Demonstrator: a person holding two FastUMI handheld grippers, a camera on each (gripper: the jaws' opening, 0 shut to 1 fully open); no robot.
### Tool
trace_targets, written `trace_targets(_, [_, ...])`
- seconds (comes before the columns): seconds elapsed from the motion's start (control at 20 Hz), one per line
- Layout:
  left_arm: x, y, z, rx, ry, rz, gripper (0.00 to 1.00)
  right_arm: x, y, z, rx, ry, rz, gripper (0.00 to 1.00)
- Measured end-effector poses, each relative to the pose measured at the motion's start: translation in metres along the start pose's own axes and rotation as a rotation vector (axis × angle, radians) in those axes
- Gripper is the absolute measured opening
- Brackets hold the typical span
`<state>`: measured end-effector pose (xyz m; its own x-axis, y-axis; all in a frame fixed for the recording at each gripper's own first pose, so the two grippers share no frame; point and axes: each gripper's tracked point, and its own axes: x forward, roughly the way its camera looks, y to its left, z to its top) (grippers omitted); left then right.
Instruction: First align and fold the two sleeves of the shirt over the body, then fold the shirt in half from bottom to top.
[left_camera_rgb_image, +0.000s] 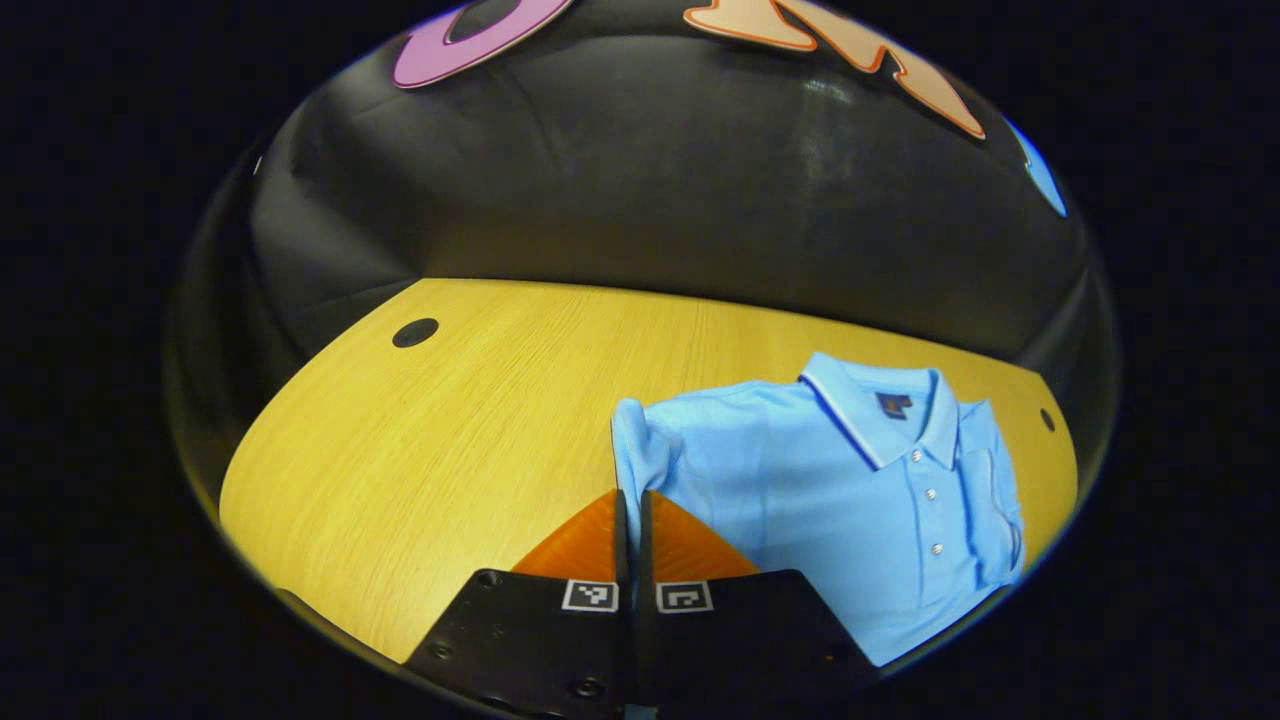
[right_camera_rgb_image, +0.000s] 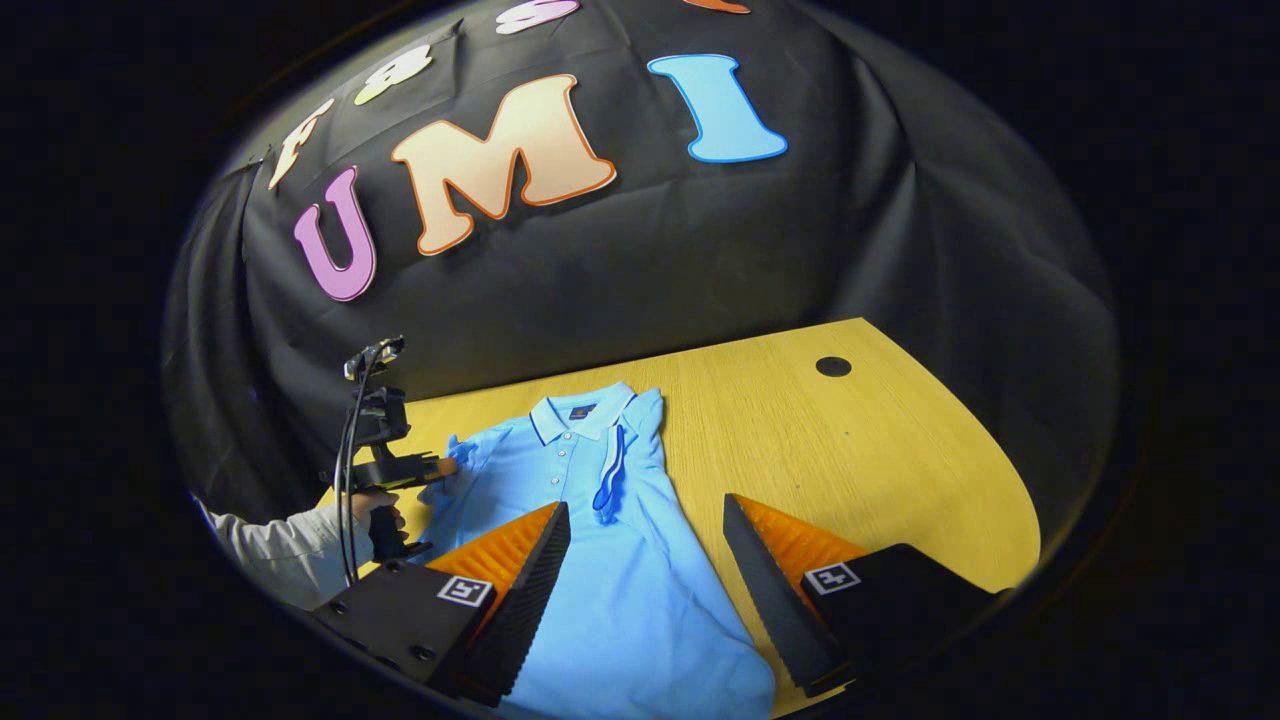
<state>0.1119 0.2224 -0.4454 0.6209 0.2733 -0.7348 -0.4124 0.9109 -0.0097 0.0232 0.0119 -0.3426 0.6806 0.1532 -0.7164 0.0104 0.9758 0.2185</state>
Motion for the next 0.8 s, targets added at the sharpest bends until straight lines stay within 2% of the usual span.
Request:
trace_targets(0.45, [-0.022,-0.109,0.003,0.037,-0.004,-0.159,0.0,-0.023,-0.02,-0.005,0.0,-0.012,-0.011,0.97])
trace_targets(0.8, [-0.023,-0.145,-0.013,0.064,0.007,-0.189,0.0,-0.035,-0.028,-0.011,0.005,-0.013,-0.018,0.97])
